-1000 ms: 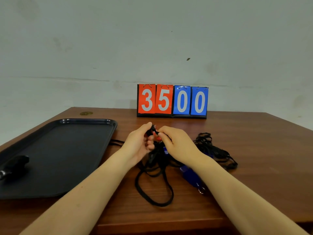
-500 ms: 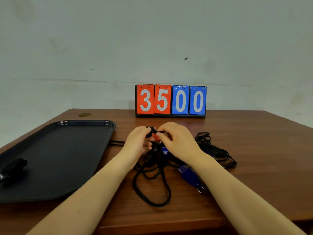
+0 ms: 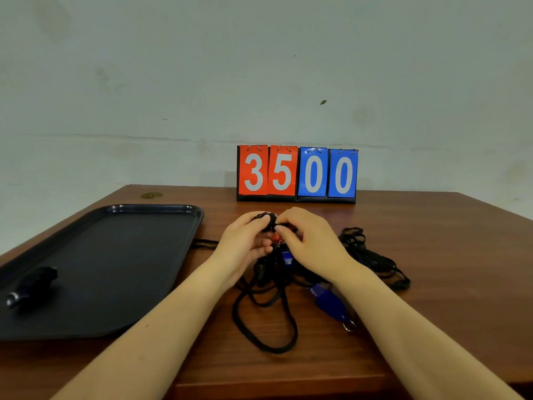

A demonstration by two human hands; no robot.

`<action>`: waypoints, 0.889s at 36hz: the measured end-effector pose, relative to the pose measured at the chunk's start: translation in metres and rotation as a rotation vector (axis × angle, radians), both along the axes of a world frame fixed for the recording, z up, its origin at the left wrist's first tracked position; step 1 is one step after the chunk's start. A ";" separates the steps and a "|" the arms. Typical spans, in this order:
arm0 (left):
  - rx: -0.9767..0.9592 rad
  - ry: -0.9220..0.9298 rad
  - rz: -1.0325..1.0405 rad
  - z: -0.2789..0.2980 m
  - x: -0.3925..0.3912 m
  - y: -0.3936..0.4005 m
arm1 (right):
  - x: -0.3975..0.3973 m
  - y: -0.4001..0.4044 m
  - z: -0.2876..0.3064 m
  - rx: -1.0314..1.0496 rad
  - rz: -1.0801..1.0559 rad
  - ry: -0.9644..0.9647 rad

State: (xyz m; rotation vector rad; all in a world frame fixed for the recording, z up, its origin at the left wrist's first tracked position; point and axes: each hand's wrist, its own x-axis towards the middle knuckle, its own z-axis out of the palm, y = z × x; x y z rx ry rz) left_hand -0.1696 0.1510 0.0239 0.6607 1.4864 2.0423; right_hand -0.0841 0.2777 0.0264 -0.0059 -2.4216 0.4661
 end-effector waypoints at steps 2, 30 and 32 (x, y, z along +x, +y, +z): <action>0.030 -0.064 0.001 0.001 0.001 0.001 | 0.000 -0.001 0.000 0.004 0.013 -0.018; -0.076 0.414 0.012 0.006 0.003 -0.008 | 0.004 -0.006 0.005 -0.279 -0.047 0.205; -0.091 0.447 0.001 0.006 0.004 -0.009 | 0.005 -0.006 0.006 -0.289 -0.036 0.188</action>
